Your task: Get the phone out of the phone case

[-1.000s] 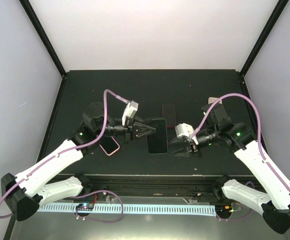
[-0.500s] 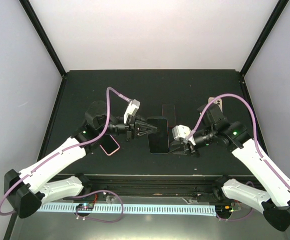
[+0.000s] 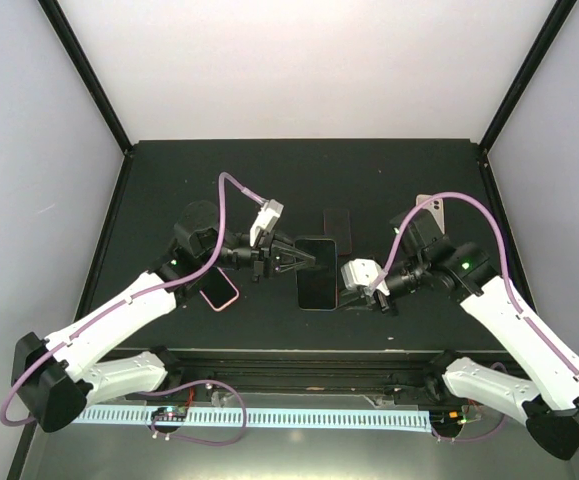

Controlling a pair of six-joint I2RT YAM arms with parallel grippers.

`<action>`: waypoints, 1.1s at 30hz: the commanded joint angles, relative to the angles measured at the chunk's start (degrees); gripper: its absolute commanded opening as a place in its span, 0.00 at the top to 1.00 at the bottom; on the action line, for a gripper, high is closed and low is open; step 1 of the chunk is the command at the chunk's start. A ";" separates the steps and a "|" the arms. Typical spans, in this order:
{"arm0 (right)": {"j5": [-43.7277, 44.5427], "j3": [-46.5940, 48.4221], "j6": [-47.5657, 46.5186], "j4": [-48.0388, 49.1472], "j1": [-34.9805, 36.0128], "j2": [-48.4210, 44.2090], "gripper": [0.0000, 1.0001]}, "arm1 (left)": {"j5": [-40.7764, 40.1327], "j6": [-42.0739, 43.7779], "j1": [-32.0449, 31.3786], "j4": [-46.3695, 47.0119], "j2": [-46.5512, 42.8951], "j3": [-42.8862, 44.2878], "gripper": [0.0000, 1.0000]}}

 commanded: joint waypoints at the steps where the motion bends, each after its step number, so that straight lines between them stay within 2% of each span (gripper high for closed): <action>1: 6.12 1.01 -3.66 4.00 0.10 1.94 0.79 | 6.30 -5.47 -0.49 6.31 -0.90 0.93 0.98; 11: 10.04 0.21 -3.61 8.70 0.07 4.64 0.82 | 8.30 -10.30 -0.58 10.92 -0.77 0.29 0.98; 17: 6.57 -0.10 2.54 13.12 0.02 5.15 0.82 | 7.86 -9.50 -0.58 9.75 -1.32 0.06 0.98; 21: 4.72 -1.04 10.33 17.59 -0.17 4.58 0.76 | 6.93 -9.16 -0.58 9.79 -2.03 -0.23 0.99; 23: 4.31 -1.46 15.64 21.40 -0.39 3.99 0.67 | 5.30 -7.97 -0.58 8.36 -2.54 -0.32 0.98; 25: 5.62 -1.81 22.01 25.03 -0.51 3.26 0.65 | 4.37 -7.39 -0.60 8.46 -2.74 -0.86 0.99; 29: 8.53 -1.07 28.33 28.75 -0.68 3.65 0.61 | 4.38 -12.11 -0.69 17.01 -1.44 -4.44 0.98; 33: 13.08 0.08 34.28 31.35 -1.09 4.73 0.58 | 4.15 -12.72 -0.88 19.03 -0.40 -6.02 0.98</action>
